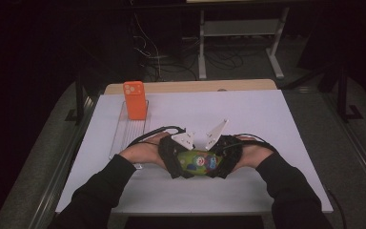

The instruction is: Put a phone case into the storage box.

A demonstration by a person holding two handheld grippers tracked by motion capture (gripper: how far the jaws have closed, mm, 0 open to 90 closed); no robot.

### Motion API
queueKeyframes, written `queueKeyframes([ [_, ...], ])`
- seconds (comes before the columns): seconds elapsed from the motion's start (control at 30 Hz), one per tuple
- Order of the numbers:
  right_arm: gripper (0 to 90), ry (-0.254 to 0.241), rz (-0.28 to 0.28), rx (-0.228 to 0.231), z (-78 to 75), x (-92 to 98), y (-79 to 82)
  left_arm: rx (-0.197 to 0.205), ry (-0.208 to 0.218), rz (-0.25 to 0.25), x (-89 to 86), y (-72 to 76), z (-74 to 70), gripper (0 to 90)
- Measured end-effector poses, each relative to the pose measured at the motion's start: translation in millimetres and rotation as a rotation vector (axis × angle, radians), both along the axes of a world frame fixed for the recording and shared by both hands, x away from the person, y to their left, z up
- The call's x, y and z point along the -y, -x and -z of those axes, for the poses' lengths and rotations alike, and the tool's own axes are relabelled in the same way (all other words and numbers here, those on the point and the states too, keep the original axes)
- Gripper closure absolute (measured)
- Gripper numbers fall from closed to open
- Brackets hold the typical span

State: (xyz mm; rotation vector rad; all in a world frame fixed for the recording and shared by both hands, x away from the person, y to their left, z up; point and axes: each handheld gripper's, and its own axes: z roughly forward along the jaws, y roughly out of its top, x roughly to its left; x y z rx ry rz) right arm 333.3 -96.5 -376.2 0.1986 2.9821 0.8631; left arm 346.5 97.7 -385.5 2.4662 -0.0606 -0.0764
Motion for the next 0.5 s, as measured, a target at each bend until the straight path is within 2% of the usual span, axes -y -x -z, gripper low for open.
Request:
queueKeyframes([
  [0.03, 14.9, 0.0, -0.001, 0.0, -0.3, -0.1, 0.3, 0.016, -0.008, 0.002, 0.3, 0.1, 0.2, 5.3],
  [0.27, 14.9, -0.005, -0.016, 0.003, -1.6, -2.1, 1.8, 0.016, -0.018, 0.009, -0.1, -0.2, 0.3, 11.9],
  [0.5, 14.9, -0.008, -0.023, -0.005, -1.4, -2.2, 2.3, 0.013, -0.026, 0.018, 0.2, 0.9, 0.3, 13.4],
])
